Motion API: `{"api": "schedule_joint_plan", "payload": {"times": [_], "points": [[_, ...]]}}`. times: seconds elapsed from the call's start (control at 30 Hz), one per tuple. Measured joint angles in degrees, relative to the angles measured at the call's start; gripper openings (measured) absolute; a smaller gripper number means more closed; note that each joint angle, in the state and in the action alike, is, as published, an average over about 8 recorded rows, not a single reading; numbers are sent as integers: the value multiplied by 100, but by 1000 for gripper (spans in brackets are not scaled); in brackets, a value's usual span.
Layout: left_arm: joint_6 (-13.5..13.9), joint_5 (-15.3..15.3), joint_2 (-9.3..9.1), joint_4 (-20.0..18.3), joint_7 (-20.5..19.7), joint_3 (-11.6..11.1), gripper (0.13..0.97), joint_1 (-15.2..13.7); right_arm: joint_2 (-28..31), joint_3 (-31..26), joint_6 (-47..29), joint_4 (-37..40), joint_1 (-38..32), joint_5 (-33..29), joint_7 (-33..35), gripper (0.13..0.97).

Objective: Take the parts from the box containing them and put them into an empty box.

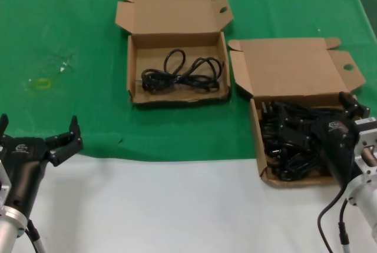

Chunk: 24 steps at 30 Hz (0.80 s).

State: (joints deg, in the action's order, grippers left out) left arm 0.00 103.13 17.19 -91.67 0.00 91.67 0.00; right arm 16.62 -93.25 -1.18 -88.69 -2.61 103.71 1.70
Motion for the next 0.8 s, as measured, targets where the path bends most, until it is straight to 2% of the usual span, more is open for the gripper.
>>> {"api": "schedule_joint_plan", "payload": {"times": [0.8], "points": [[0,0,0,0,0,0,966,0,0,0,0,0,0,0,0,966]]}}
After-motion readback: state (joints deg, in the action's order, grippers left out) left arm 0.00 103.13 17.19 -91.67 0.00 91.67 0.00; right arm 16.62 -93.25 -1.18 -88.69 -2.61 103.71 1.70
